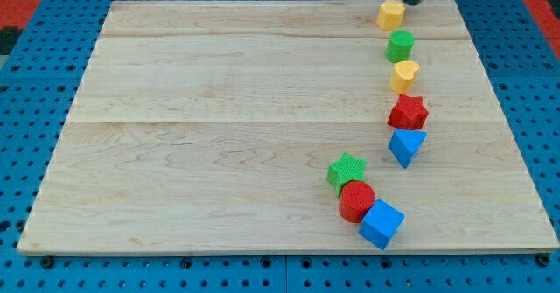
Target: Push the blue cube a bit right
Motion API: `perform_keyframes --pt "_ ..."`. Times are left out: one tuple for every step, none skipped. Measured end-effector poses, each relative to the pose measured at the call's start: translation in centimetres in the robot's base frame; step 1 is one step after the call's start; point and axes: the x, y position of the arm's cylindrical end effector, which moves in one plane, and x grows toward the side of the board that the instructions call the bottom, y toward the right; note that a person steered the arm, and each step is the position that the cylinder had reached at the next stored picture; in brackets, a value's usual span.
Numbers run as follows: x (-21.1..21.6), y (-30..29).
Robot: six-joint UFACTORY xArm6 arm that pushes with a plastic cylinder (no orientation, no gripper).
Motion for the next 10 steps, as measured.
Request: perform_keyframes --pt "0.1 -11.6" --pt "4.7 -18.1" --pt "15.6 -18.6" --pt "26.8 -18.6" --pt "35.6 -18.6" --pt "41.7 -14.3" --pt "42.6 -12.4" --pt "42.1 -9.2" --pt "42.1 -5.8" --pt "42.1 -5.8"
